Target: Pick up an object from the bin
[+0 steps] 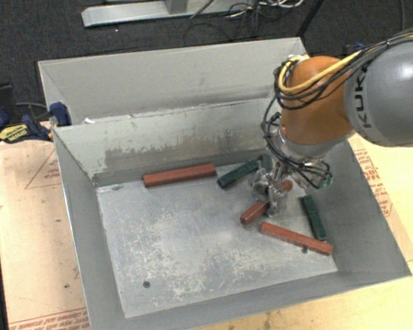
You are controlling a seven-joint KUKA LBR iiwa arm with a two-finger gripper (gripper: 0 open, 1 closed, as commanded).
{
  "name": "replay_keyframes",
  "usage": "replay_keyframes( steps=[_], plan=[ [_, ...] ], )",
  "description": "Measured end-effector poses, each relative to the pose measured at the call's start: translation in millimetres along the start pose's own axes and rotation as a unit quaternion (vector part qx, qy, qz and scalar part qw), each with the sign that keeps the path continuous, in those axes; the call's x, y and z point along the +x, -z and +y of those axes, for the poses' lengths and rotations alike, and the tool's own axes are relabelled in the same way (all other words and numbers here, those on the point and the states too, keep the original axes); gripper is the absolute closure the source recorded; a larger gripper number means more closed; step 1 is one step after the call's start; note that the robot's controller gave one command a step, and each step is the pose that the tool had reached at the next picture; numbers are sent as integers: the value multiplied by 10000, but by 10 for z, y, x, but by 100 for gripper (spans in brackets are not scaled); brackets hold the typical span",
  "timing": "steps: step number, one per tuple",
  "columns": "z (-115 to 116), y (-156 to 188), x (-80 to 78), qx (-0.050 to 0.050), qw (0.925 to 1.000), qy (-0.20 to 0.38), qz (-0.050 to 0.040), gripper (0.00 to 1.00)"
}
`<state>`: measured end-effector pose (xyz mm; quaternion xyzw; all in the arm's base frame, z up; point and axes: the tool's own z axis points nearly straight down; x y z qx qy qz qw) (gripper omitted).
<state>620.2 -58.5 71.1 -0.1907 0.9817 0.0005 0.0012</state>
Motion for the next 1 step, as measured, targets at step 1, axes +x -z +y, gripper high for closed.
replay_keyframes(
  steps=[1],
  plan=[
    [96, 1603, -80, 26, 9993, 377, -47, 100]
  ],
)
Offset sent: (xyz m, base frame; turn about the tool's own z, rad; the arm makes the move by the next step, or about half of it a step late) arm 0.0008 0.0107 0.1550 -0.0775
